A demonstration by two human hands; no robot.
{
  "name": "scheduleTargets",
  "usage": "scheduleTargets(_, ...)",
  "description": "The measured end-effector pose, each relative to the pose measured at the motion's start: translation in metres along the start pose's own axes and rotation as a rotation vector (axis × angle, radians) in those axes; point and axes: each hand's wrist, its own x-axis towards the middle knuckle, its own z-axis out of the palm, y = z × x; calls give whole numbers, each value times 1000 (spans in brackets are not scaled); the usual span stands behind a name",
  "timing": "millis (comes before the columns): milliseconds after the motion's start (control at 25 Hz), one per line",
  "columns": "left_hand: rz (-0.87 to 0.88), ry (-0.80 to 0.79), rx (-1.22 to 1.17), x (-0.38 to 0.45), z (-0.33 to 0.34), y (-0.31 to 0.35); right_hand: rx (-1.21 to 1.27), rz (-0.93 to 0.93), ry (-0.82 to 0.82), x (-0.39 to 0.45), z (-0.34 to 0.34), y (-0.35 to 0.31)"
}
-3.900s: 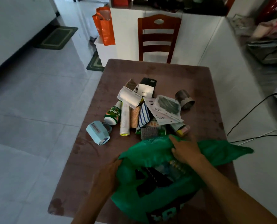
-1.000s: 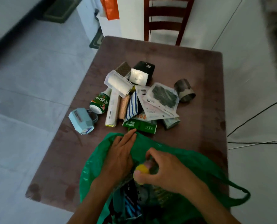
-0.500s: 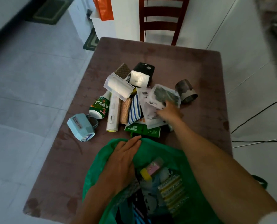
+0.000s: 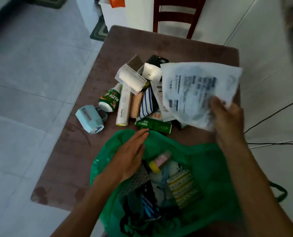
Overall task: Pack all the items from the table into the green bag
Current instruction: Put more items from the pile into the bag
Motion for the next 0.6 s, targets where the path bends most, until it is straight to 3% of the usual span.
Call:
scheduleTargets(80,-82,-11,-159,0,-4,3,157,144,-133,-55,-39,-13)
scheduleTargets(120,-116,-28,-215,0,-8,5,122,238,-209,-76,-54,-10)
scheduleTargets(200,-128,-38,-328,-2,-16,10,-262,355,-312,-105,-69,11)
scheduleTargets(320,-123,-73,-451,-8,-18,19,-996,216,-427,-121,-66,57)
scheduleTargets(360,-105,-81,-444,-10,-17,22,-1056,182,-466,-126,-56,71)
scheduleTargets(480,-69,-53,-472,-13,-12,29,-877,270,-531,-147,-14,101)
scheduleTargets(600,-11,-33,-427,-13,-10,33,-1010,215,-396,-149,-1,105)
